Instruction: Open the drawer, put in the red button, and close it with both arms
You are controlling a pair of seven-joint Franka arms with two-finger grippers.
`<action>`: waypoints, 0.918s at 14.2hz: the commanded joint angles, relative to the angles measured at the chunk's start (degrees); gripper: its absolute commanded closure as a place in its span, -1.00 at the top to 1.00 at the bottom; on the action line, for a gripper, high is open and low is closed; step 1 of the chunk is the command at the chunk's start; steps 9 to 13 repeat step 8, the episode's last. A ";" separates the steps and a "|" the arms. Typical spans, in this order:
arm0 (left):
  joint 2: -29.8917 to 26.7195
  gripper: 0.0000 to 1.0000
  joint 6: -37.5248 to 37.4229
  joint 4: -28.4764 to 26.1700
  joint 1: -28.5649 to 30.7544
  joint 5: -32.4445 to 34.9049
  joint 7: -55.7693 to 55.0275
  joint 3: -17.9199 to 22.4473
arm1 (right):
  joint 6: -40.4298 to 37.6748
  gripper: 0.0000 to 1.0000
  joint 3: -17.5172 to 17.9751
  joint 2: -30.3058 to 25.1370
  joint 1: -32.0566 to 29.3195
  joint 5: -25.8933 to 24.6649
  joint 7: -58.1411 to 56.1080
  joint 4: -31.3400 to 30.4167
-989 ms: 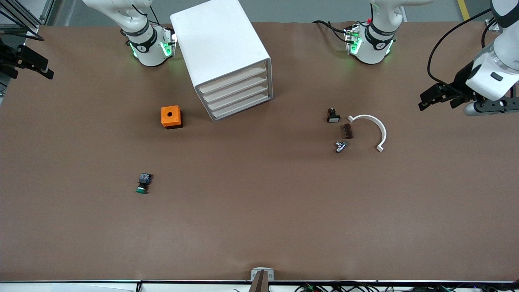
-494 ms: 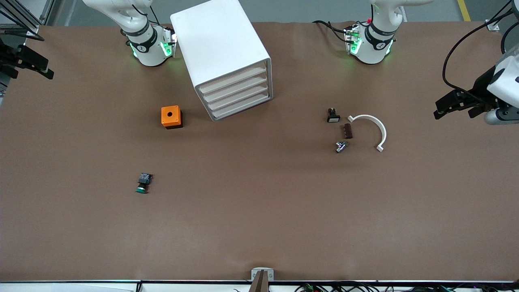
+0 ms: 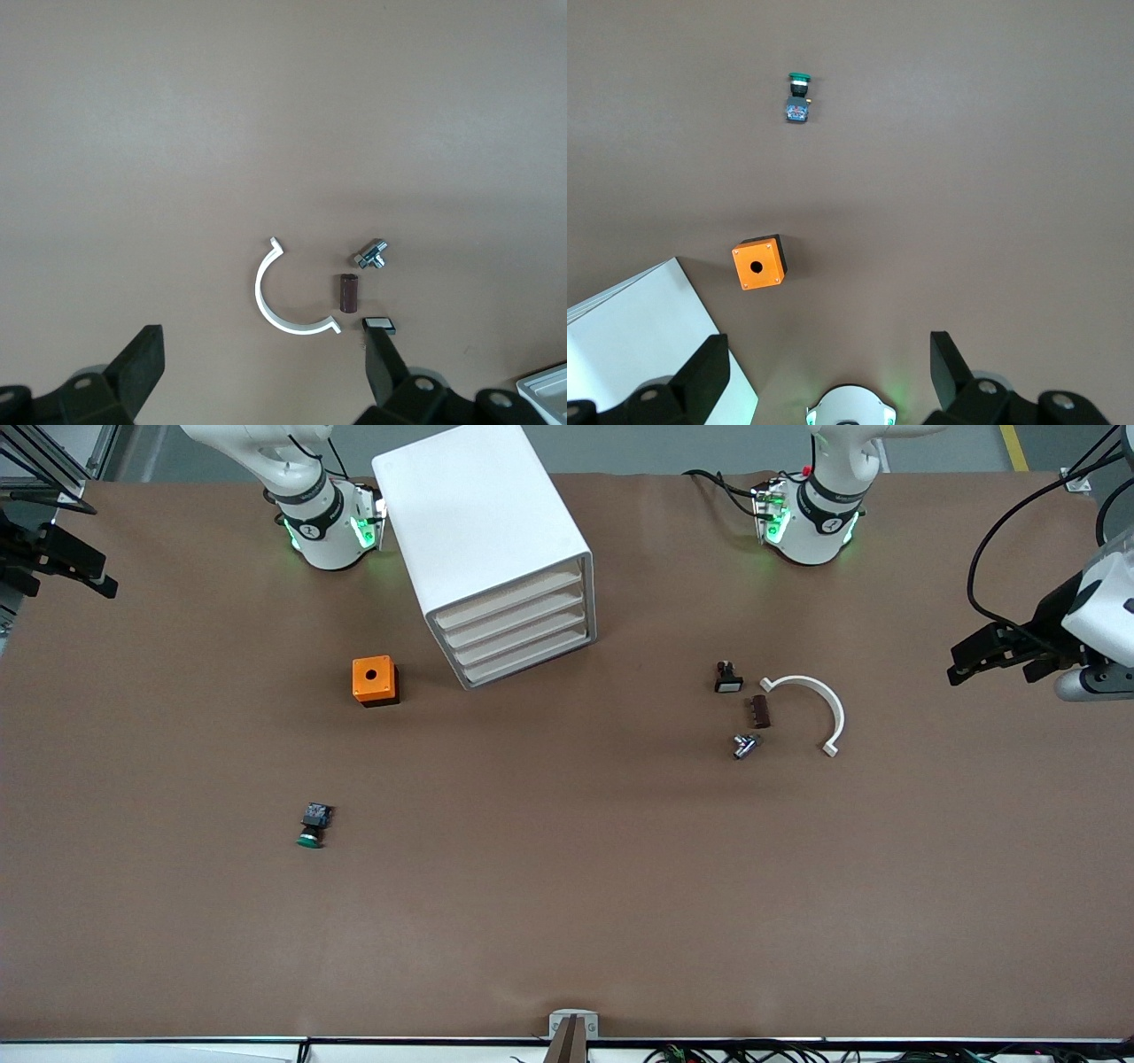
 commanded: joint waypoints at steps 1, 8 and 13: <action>0.80 0.99 -1.43 2.79 -0.14 1.15 0.42 -0.22 | 0.18 1.00 -0.19 -0.86 0.63 -0.33 0.64 -0.80; 0.80 0.99 -1.43 3.50 -0.05 1.15 0.42 -0.39 | 0.09 1.00 -0.19 -0.86 0.63 -0.33 0.64 -0.80; 0.80 0.99 -1.43 3.50 -0.05 1.15 0.42 -0.39 | 0.09 1.00 -0.19 -0.86 0.63 -0.33 0.64 -0.80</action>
